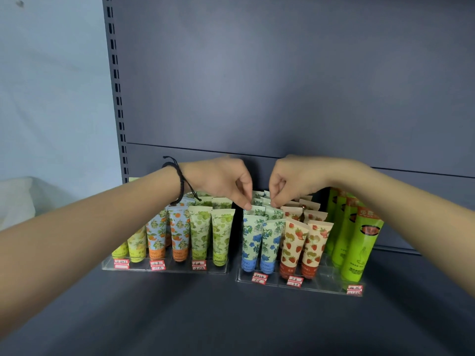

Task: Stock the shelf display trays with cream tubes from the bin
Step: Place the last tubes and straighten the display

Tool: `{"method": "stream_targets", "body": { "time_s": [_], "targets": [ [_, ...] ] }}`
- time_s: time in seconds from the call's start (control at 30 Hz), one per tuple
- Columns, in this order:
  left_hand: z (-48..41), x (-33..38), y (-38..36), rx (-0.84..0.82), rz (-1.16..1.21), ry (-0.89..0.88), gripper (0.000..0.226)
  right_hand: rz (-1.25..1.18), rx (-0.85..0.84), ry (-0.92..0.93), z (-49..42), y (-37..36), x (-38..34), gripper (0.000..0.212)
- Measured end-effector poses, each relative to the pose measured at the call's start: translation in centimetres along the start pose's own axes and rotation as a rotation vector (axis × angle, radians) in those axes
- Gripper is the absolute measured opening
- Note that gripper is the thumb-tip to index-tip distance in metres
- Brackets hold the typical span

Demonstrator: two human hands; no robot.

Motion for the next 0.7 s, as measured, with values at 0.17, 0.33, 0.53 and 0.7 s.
{"method": "stream_targets", "body": {
  "time_s": [0.17,0.33,0.53,0.7],
  "targets": [
    [-0.2,0.4,-0.5,0.010,-0.069,-0.008,0.017,-0.007,-0.026,0.027,-0.1,-0.1,-0.8,0.012],
    [-0.1,0.4,-0.5,0.001,-0.064,-0.009,0.016,-0.010,-0.043,0.060,0.0,-0.2,-1.4,0.007],
    [-0.1,0.3,-0.6,-0.014,-0.061,0.011,0.017,-0.022,-0.071,0.078,0.1,-0.3,-2.0,0.003],
    [0.0,0.5,-0.6,-0.009,-0.061,0.012,0.019,-0.011,-0.085,0.075,0.0,-0.4,-2.2,0.002]
  ]
}}
Point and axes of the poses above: each hand's wrist, its own z-axis away from the middle knuckle, its own y-axis out of the back of the hand, x = y × z, the point moved 9 cm from there along -z, towards the middle knuckle, and after that the axes turned 5 degrees about y, right-handed, at the moved point
